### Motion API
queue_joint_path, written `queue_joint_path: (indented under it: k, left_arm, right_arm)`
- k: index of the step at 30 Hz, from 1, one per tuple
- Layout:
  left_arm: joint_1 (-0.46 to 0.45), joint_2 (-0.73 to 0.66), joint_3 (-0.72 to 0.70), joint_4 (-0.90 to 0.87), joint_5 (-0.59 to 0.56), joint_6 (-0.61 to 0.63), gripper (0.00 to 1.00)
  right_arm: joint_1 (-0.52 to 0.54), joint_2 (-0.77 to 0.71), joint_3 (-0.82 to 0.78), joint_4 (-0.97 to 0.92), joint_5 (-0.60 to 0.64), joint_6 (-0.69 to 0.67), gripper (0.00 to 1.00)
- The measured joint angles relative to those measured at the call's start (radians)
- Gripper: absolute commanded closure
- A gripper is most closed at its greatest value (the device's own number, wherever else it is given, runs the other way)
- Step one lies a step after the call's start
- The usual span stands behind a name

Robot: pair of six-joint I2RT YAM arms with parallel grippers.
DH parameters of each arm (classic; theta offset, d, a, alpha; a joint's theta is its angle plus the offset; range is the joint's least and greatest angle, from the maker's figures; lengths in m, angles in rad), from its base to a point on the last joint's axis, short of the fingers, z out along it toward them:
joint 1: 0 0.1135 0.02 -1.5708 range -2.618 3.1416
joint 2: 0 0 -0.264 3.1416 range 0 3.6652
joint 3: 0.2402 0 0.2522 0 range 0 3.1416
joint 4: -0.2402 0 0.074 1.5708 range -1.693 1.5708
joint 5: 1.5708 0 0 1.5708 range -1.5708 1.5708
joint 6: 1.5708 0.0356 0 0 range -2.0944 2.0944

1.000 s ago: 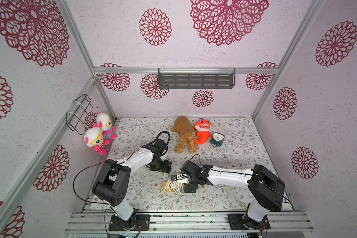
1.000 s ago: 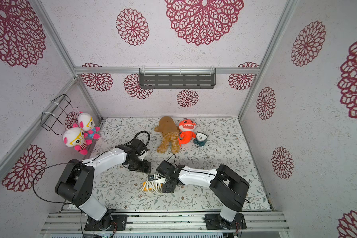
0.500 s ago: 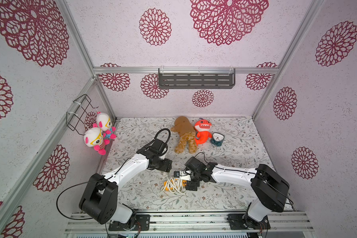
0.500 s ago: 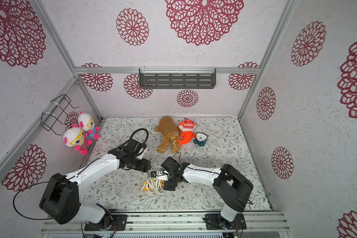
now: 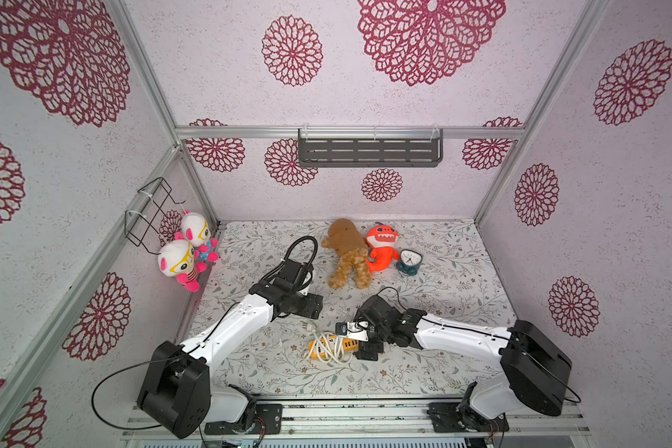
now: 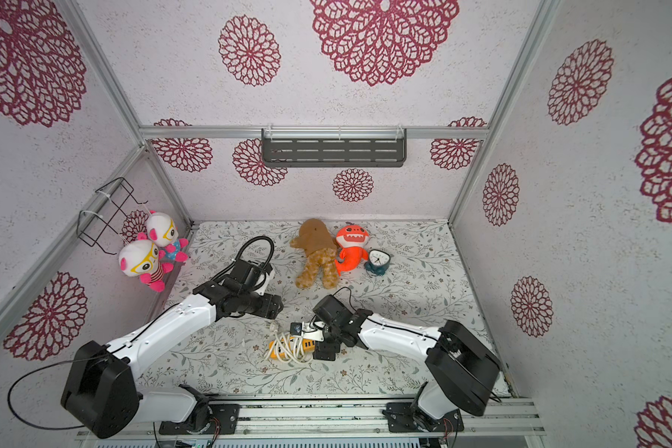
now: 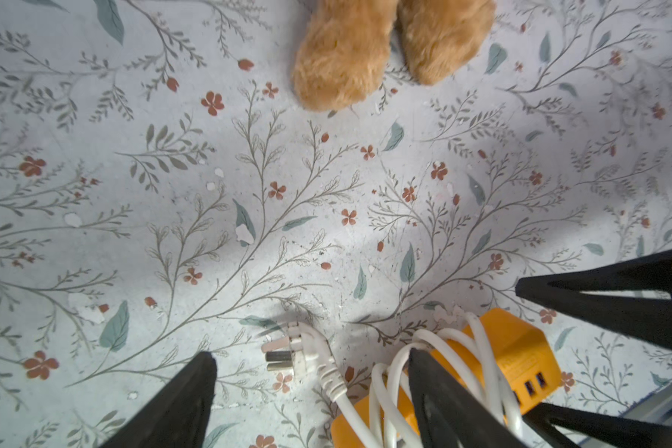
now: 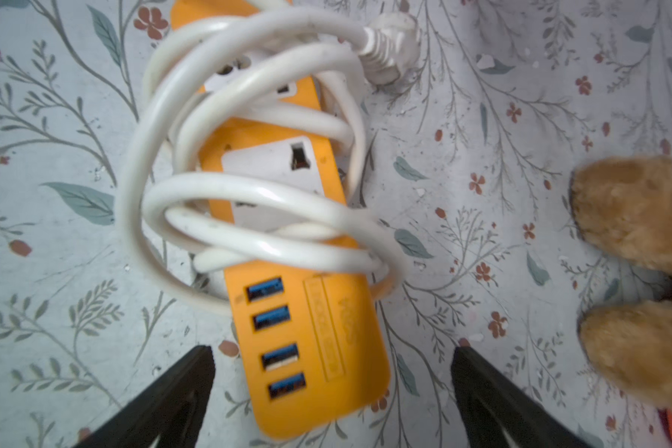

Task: Wrap the cord around the power strip
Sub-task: Reset both arms

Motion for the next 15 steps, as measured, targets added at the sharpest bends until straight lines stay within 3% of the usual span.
queue_joint_path:
  k: [6,10,15]
  left_arm:
    - [0.124,-0.241,-0.153,0.197,-0.182,0.026,0.0]
    - [0.286,-0.396,-0.378,0.452,-0.291,0.038,0.03]
    - [0.41,-0.354,-0.566,0.724,-0.383,0.07,0.03]
  right_arm:
    - [-0.154,-0.274,-0.147,0.097,0.032,0.143,0.01]
    - [-0.406,-0.45,-0.315,0.294,0.163,0.297,0.01]
    - [-0.754,-0.46,-0.46,0.536,0.259,0.476,0.01]
